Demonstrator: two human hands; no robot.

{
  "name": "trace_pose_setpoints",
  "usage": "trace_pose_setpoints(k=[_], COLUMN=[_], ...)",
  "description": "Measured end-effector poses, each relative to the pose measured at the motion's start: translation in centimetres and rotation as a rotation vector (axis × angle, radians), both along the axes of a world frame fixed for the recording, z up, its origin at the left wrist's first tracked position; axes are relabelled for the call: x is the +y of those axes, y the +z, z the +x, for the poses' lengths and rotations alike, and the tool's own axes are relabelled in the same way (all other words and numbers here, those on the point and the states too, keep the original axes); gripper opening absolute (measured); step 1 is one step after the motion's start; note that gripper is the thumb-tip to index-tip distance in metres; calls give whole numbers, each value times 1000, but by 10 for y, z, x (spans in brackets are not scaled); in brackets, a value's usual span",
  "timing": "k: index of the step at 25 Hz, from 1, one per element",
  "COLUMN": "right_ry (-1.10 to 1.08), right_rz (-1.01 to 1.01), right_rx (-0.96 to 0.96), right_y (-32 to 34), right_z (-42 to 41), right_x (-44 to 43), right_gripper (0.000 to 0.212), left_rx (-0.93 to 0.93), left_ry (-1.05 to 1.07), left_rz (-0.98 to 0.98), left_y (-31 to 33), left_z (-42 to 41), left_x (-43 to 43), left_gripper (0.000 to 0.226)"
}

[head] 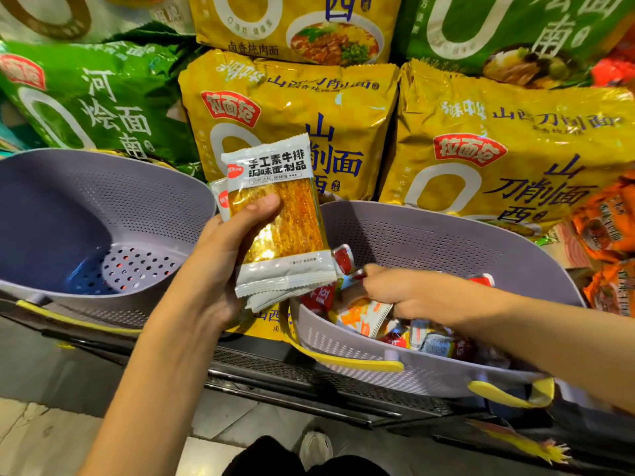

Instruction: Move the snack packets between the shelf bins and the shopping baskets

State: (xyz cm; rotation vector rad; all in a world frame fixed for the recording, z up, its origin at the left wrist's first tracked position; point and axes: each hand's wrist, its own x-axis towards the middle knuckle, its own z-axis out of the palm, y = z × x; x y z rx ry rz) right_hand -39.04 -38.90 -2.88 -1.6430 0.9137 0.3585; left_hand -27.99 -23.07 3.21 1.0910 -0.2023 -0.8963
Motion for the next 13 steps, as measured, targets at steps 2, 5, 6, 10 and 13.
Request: trace_pose_setpoints(k=[2, 5, 6, 10, 13], right_ry=[-85, -234, -310, -570, -727], right_rz=[85, 148, 156, 142, 154], right_rx=[-51, -163, -213, -430, -608], right_y=[22, 50, 58, 87, 103], right_z=[-7, -25, -30, -53, -79], right_x=[-2, -6, -2, 25, 66], right_gripper=[10, 8, 7, 10, 18], left_rx=[-1, -9, -10, -43, -81], left_ry=[-10, -70, -99, -247, -419], left_rz=[13, 9, 3, -32, -39], left_y=[2, 7, 10, 22, 29], left_z=[3, 8, 10, 17, 22], left_x=[-1, 0, 1, 4, 8], left_gripper=[41, 46, 47, 55, 64])
